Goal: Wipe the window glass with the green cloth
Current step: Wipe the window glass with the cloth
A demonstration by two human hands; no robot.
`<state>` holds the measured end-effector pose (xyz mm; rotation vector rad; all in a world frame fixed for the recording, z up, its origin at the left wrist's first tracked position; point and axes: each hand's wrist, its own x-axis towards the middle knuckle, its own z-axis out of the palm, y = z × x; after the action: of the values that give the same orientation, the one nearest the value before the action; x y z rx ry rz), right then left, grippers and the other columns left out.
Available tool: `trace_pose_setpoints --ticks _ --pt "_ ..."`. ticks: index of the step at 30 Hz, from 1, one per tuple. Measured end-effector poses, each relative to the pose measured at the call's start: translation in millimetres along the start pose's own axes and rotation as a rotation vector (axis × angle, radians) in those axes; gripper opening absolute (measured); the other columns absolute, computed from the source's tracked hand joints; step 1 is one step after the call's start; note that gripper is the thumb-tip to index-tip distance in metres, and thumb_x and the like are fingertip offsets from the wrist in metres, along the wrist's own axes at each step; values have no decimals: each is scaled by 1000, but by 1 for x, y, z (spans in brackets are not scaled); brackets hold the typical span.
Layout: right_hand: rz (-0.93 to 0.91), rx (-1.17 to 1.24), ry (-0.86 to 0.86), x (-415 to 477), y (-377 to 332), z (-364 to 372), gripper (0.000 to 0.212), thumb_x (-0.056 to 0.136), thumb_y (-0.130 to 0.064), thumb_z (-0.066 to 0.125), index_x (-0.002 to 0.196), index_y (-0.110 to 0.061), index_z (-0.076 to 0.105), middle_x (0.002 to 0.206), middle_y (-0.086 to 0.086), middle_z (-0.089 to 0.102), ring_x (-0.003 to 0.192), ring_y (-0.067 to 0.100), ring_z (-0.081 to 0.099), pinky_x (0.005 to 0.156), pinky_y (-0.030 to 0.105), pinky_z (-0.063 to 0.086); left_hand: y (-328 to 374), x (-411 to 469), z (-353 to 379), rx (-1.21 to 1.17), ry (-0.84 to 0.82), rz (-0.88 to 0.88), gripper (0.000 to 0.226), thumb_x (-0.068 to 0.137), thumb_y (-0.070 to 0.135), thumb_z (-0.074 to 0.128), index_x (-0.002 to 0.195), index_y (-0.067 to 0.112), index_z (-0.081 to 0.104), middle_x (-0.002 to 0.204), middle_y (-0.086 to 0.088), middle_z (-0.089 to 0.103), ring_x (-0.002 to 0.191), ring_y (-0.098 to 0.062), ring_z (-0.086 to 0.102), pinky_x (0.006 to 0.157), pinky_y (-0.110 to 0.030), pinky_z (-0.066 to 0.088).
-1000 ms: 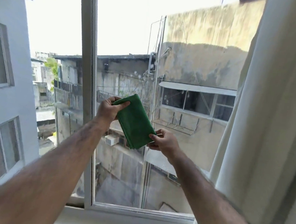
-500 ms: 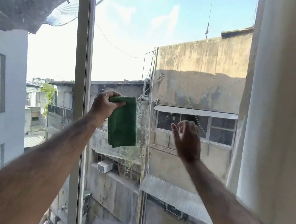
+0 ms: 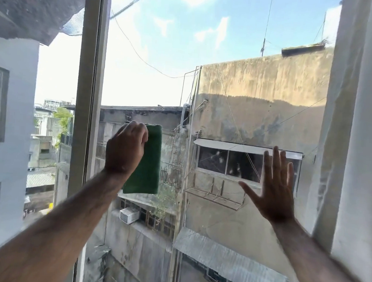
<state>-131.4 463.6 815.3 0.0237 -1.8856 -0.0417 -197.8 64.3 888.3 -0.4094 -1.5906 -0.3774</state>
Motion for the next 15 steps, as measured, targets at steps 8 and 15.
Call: trace_pose_setpoints --ticks 8,15 --pt "-156 -112 58 -7 23 16 131 80 -92 54 165 2 22 177 26 9 166 44 11 130 70 20 3 -99 59 117 -141 71 75 107 49 40 160 -3 29 169 -26 24 158 -39 24 126 -62 25" --pt "-177 -134 79 -6 25 15 130 80 -93 55 165 1 25 177 25 11 166 43 11 136 62 9 17 -56 72 111 -15 -168 65 111 44 26 163 5 25 171 -17 23 161 -33 19 129 -60 18"
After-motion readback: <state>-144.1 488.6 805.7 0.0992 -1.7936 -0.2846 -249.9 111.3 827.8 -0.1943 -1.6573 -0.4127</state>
